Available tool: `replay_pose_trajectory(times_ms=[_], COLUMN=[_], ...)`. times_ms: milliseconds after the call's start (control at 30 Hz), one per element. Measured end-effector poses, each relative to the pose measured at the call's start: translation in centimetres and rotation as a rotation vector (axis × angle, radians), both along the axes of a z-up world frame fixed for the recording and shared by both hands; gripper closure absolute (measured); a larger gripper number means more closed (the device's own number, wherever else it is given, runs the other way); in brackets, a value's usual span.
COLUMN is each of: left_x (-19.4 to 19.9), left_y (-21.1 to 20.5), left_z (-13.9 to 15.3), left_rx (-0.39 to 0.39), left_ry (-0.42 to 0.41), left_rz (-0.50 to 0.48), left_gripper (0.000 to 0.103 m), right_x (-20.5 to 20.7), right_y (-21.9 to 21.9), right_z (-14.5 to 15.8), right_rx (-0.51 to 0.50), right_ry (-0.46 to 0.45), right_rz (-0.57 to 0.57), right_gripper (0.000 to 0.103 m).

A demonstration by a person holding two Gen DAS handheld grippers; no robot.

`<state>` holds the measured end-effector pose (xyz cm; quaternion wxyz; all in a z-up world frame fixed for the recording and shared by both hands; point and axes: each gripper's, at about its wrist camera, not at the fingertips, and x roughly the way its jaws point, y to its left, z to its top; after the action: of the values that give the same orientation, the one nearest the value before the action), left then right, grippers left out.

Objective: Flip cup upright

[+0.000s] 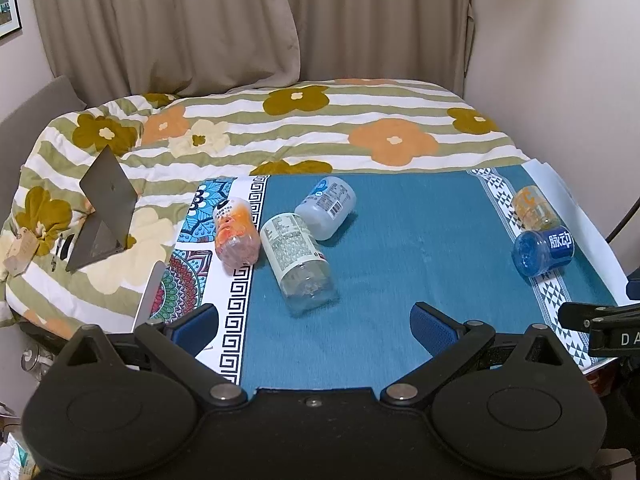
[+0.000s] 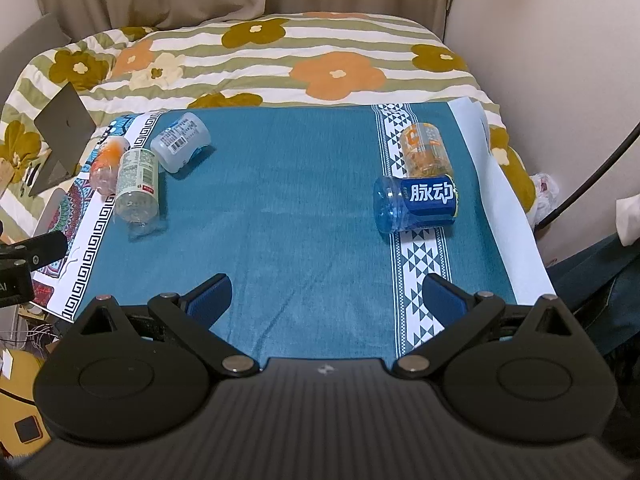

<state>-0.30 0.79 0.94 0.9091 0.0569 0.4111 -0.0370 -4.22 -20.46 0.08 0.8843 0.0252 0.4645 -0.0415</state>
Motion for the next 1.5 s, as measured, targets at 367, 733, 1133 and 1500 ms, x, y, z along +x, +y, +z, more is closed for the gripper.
replay_pose_trajectory(times_ms=[367, 733, 1133, 1500], left_x=[0.04, 0.27, 0.40, 0.41], left_y=[0.21, 0.40, 0.32, 0.13], left_z=[0.19, 0.23, 0.25, 0.19], left_rx=[-0.012, -0.020, -0.021, -0.020], left_ry=[-0.004, -0.006, -0.003, 0.000], left_rz=[0.006, 0.013, 0.013, 0.022], left_gripper=[0.000, 0.000, 0.000, 0.000], right_x=[-0.05, -0.03, 0.24, 0.41], right_y=[0.12, 0.15, 0.04, -0.23], right_z=[0.13, 0.08, 0.38, -0.14], right_rx=[0.001, -0.001, 0.040, 0.008], right_ry=[-0.002, -0.003, 0.004, -0.003], right_rz=[-0.002, -0.001, -0.012, -0.015], right_gripper=[0.000, 0.000, 0.000, 0.000])
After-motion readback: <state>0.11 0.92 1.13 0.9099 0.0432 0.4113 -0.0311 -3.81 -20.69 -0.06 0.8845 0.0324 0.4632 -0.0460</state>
